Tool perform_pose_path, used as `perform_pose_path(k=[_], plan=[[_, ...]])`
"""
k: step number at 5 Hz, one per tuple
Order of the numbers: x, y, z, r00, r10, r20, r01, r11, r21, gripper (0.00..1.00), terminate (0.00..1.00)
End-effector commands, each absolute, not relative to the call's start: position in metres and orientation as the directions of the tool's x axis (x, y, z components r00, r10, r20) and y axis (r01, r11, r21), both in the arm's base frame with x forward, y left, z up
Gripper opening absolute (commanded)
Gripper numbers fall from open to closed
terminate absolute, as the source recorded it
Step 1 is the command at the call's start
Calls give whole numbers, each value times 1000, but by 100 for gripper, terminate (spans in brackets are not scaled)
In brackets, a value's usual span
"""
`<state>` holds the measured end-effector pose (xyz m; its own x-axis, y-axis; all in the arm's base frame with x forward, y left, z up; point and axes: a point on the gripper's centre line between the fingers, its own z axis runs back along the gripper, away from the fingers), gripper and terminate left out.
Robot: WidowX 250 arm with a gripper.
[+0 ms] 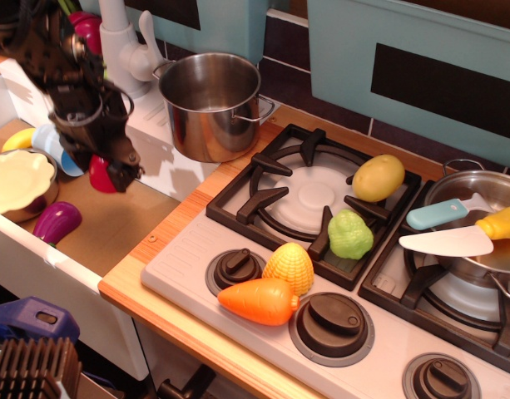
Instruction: Put sweet potato in pot
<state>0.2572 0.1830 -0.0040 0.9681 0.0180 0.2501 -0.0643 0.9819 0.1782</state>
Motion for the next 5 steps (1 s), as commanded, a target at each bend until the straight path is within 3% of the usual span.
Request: perform_pose_path(k=[1, 3, 5], plan=[[267, 181, 46, 950, -6, 311, -67, 972, 224, 0, 0], [289, 173, 85, 941, -53, 333, -33, 968, 247, 0, 0], [304, 163, 99, 934, -57, 353, -52, 956, 290, 0, 0]])
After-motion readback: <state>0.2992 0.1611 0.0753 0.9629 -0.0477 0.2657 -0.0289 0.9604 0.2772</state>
